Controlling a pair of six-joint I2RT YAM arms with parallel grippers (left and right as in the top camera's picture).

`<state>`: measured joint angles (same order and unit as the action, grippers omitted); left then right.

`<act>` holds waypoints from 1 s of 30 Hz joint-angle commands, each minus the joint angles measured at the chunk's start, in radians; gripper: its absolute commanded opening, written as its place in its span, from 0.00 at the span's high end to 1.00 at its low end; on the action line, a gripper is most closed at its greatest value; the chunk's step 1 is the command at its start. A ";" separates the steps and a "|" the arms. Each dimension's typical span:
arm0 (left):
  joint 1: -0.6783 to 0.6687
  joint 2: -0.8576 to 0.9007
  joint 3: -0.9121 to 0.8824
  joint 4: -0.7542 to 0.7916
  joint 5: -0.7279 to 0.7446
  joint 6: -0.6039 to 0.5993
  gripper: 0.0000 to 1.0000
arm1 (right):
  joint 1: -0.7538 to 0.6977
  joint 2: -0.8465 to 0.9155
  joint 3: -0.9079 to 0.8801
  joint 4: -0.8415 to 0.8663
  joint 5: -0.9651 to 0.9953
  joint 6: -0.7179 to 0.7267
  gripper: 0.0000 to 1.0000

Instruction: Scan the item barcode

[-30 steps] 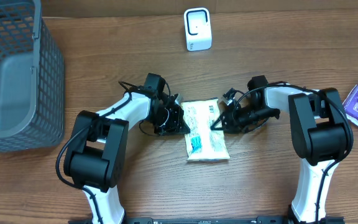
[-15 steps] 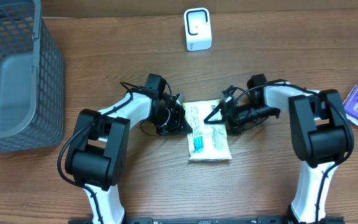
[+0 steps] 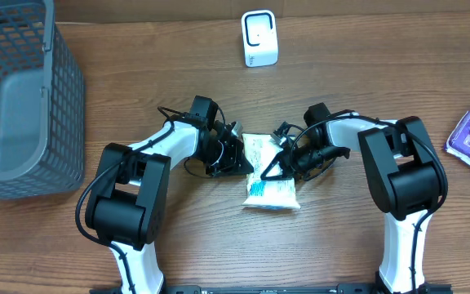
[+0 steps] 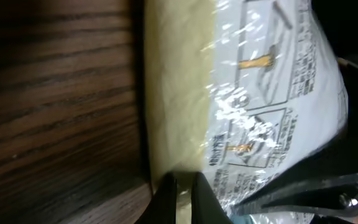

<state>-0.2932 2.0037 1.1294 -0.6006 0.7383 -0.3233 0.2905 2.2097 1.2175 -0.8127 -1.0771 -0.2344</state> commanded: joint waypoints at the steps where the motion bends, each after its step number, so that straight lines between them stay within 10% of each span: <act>1: -0.008 0.040 -0.007 0.002 -0.042 -0.014 0.96 | -0.063 0.069 -0.038 -0.008 0.194 0.082 0.41; 3: -0.008 0.040 -0.007 0.003 -0.043 -0.014 0.96 | -0.090 0.068 -0.037 -0.001 0.194 0.082 0.00; 30: -0.009 0.040 -0.007 0.172 -0.164 -0.418 0.96 | -0.229 0.068 -0.207 0.114 0.272 0.420 0.00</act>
<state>-0.2951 2.0125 1.1294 -0.4290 0.6682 -0.6842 0.0772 2.1399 1.1603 -0.7040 -1.1538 0.0872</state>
